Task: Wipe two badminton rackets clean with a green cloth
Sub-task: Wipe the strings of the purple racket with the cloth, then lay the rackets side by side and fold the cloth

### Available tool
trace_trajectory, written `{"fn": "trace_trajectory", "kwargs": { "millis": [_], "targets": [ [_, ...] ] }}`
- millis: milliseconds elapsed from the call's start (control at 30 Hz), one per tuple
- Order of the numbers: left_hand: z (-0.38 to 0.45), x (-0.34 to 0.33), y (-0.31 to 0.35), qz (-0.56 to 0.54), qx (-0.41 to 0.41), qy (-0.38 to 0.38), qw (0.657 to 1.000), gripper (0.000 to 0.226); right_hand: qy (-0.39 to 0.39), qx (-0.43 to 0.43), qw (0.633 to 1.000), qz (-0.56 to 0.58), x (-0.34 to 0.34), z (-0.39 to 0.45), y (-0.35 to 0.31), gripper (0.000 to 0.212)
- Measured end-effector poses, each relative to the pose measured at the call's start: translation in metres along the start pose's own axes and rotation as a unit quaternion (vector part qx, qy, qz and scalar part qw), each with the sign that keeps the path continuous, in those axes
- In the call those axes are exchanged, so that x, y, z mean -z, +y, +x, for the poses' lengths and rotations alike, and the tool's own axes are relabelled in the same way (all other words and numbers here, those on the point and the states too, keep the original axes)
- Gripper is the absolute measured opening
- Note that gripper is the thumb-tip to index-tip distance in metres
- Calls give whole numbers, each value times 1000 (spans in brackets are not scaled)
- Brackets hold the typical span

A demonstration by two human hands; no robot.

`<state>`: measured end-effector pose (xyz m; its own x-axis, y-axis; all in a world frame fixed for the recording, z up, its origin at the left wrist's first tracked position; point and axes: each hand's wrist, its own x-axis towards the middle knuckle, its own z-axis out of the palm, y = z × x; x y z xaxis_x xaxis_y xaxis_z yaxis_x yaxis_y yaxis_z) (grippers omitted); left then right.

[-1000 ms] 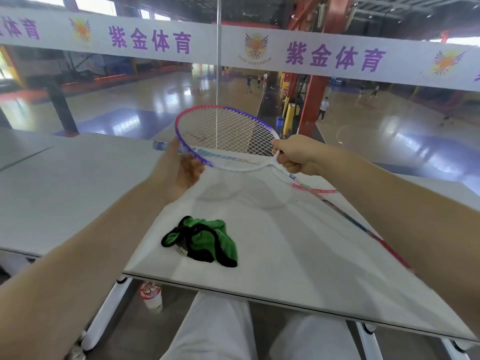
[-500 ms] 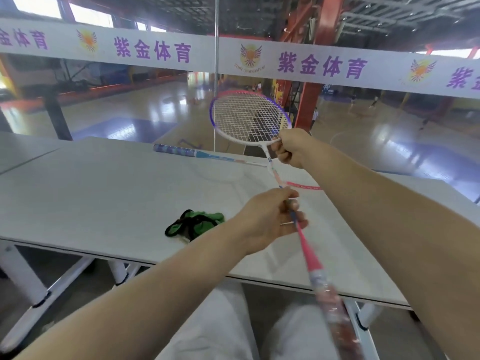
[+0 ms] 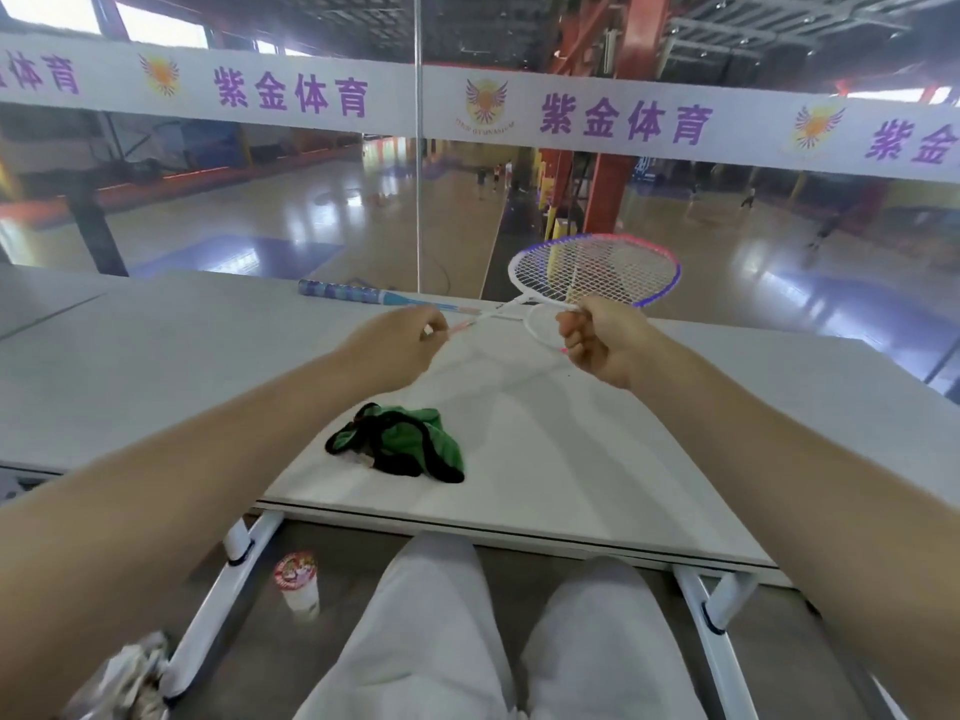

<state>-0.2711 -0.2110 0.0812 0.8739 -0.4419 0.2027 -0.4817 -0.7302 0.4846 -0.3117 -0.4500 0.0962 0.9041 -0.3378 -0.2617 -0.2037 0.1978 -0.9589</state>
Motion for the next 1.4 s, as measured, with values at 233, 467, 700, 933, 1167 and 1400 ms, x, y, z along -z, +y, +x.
{"fn": "trace_trajectory", "kwargs": {
  "millis": [233, 467, 700, 933, 1167, 1400],
  "targets": [
    [34, 1, -28, 190, -95, 22, 977, 16, 20, 76, 983, -164, -5, -24, 43, 28],
    [60, -16, -40, 204, -166, 19, 965, 17, -213, 414, 728, -504, -77, -37, 98, 38],
    [81, -26, -38, 128, -208, -5, 970, 14, -282, 405, 684, -537, -82, -25, 130, 38],
    [94, -56, -47, 123, -219, -48, 967, 18, -173, 385, 743, -519, -3, -30, 128, 34],
    [107, -74, -50, 105, -240, -69, 963, 18, -176, 375, 729, -545, -8, -31, 123, 33],
    [106, -76, -66, 102, -240, -92, 961, 22, -250, 348, 759, -489, -13, -26, 123, 39]
  ]
}}
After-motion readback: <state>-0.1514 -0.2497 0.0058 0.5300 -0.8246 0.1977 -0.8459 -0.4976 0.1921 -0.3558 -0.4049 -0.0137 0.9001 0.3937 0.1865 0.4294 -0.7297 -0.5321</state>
